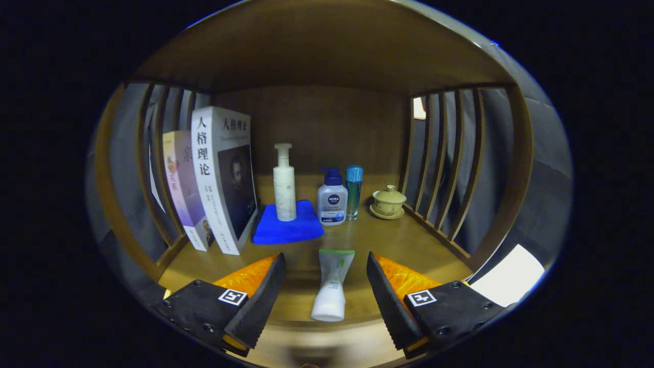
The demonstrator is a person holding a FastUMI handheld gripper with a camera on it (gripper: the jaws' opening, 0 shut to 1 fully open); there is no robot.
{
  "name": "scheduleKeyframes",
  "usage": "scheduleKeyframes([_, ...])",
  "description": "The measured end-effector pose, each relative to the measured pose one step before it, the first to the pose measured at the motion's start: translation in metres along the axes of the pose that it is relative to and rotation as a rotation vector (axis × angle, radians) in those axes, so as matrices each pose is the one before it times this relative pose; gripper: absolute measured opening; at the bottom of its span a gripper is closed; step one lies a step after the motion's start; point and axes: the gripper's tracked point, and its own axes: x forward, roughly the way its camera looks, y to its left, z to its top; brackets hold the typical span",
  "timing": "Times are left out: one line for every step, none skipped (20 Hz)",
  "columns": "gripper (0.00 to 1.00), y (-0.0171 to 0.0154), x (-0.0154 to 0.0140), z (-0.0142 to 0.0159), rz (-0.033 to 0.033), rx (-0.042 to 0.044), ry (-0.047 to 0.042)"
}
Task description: Pull open the drawer, take out the items inside it, and place them on the countertop above the cabinet.
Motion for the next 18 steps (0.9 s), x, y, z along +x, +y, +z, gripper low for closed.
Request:
scheduleKeyframes([0.98, -0.00092, -0.00962, 0.00079, -0.00012, -0.00217, -0.01683])
scheduleKeyframes([0.98, -0.00023, -0.01089, -0.00016, -0.00218, -0.00429, -0.01653])
scheduleKeyframes([0.98, -0.00066, -0.00891, -0.00017, -0.005, -0.00397, -0.01337])
scheduleKeyframes([0.98, -0.0014, -0.00973, -0.00085, -0.00617, -0.00052, -0.00941])
scheduleKeyframes([0.98, -0.00068, -0.01094, -0.00201, -0.00184, 0.00211, -0.01499])
scheduleKeyframes([0.98, -0.00029, -0.00834, -0.00115, -0.00187, 0.00185, -0.01029])
scheduleKeyframes([0.98, -0.00225, -0.0093, -0.00192, -0.00516, 0.00025, -0.01166])
scheduleKeyframes([0.98, -0.00296, -0.00926, -0.00201, -0.00767, -0.00184, -0.00992])
scheduleKeyframes([0.98, -0.00146, -0.0092, -0.00061, -0.00278, 0.00149, -0.01817])
scheduleKeyframes([0.98, -0.00098, -0.00764, -0.00135, -0.00409, 0.0068, -0.01598])
scheduleKeyframes([0.98, -0.00045, -0.00719, -0.00226, 0.00323, 0.00488, -0.0086])
scheduleKeyframes([0.98, -0.00103, -0.0088, -0.00268, -0.00256, 0.00558, -0.00779])
scheduleKeyframes([0.98, -0.00079, -0.00765, -0.00335, 0.00339, 0.00877, -0.00961])
scheduleKeyframes([0.98, 0.0003, -0.00799, -0.00233, 0.00383, 0.01748, -0.0132])
scheduleKeyframes([0.98, 0.00138, -0.00672, -0.00331, 0.00827, 0.01817, -0.01293])
scheduleKeyframes([0.98, 0.00085, -0.00756, -0.00371, 0.01207, 0.00841, -0.01116])
scheduleKeyframes([0.97, -0.0031, -0.00644, -0.00499, -0.00348, -0.00012, -0.00854])
scheduleKeyframes([0.97, -0.00313, -0.00717, -0.00565, -0.00203, -0.00872, -0.00234])
